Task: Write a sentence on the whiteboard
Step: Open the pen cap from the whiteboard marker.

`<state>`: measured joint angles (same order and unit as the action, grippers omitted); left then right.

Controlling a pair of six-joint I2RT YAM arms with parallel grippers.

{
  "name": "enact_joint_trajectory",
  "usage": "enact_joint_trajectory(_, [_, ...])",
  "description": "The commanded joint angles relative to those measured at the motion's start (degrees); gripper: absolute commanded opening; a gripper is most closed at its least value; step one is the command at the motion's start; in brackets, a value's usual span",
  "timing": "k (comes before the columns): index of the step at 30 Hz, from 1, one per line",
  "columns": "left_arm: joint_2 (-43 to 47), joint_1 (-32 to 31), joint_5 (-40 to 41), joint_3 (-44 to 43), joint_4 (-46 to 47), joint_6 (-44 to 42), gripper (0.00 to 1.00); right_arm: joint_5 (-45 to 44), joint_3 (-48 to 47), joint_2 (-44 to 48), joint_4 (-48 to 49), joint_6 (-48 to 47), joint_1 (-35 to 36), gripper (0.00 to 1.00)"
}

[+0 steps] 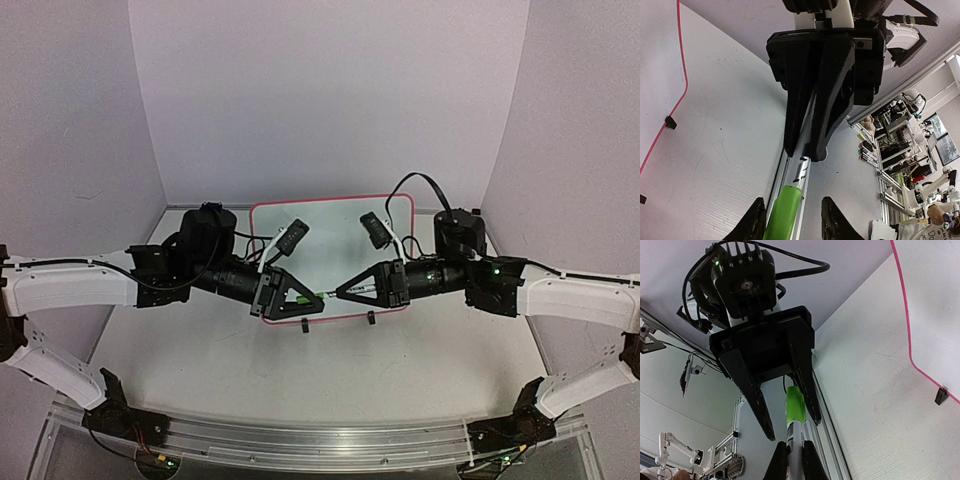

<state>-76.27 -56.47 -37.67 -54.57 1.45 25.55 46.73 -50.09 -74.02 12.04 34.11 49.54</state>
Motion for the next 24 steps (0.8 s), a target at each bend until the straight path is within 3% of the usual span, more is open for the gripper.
enact_joint_trajectory(1, [0.94, -0.05, -1.95, 0.07, 3.07, -0.1, 0.32, 0.83, 0.23, 0.86, 2.9, 0.73, 0.21, 0.0])
enact_joint_trajectory(15, [2.96, -0.05, -5.19, 1.16, 3.39, -0.44, 0.01, 4.97, -0.16, 0.17, 2.87, 1.83, -0.1, 0.0])
enact_joint_trajectory(24, [4.02, -0.05, -6.54, 2.22, 3.99, -0.6, 0.0, 6.2, 0.59, 1.89, 3.26, 2.43, -2.26, 0.0])
